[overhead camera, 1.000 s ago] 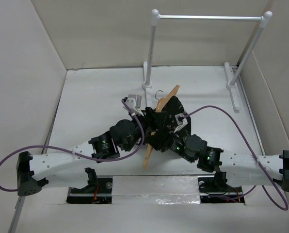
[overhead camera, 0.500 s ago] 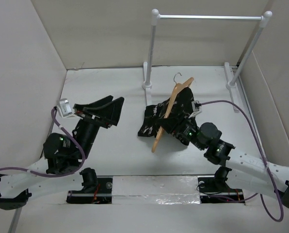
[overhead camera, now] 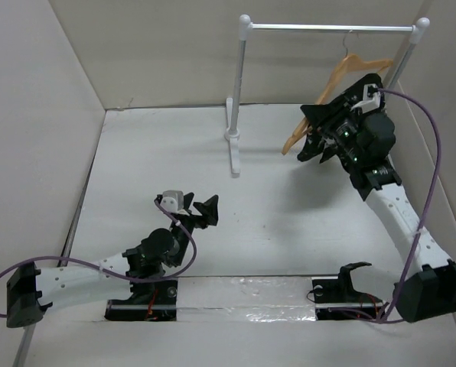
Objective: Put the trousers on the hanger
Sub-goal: Place the hanger at the clothesline.
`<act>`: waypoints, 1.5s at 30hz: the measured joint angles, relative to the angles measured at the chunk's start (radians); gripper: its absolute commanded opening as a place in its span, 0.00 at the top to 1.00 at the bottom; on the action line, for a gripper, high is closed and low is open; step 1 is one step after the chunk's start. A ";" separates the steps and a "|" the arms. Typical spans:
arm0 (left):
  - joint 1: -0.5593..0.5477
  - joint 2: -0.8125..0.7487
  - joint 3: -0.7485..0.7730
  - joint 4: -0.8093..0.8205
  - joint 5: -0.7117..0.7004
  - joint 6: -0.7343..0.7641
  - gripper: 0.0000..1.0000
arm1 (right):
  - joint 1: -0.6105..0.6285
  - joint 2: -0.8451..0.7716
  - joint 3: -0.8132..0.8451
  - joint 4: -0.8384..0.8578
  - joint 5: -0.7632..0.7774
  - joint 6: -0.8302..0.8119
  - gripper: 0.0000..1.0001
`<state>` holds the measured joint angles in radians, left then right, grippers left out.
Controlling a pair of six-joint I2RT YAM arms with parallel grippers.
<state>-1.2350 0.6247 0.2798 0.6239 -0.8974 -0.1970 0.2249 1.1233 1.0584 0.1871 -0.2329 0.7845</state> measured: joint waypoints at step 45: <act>0.002 0.132 0.074 -0.023 0.034 -0.025 0.29 | -0.441 0.572 0.377 0.148 -0.598 0.190 1.00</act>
<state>-1.2331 0.7567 0.3542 0.6014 -0.8639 -0.2218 -0.2157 1.6955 1.4357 0.3347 -0.8310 0.9741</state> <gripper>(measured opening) 0.712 0.343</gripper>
